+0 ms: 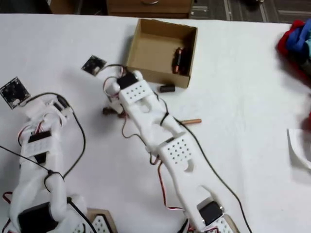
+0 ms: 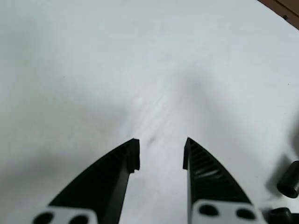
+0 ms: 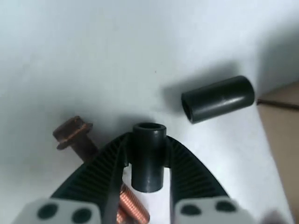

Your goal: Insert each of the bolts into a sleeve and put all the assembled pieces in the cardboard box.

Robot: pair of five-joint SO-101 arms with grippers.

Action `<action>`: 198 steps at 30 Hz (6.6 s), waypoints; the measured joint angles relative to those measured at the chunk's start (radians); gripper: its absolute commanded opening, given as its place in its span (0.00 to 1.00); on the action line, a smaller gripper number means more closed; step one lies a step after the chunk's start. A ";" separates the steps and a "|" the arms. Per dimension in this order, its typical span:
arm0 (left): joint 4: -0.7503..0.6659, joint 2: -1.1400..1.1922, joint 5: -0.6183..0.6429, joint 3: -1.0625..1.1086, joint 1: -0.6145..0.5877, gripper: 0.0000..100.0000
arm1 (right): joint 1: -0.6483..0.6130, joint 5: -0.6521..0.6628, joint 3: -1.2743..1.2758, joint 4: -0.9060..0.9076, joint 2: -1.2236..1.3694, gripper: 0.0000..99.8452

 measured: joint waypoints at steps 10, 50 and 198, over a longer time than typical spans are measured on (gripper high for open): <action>0.000 0.000 0.000 0.000 0.000 0.18 | 0.000 0.003 -0.087 0.331 -0.029 0.02; 0.000 0.000 -0.002 0.000 0.002 0.18 | 0.143 0.005 -0.146 0.385 0.054 0.02; 0.281 -0.336 -0.106 -0.433 0.980 0.03 | 0.315 -0.295 2.728 -1.108 -2.793 0.02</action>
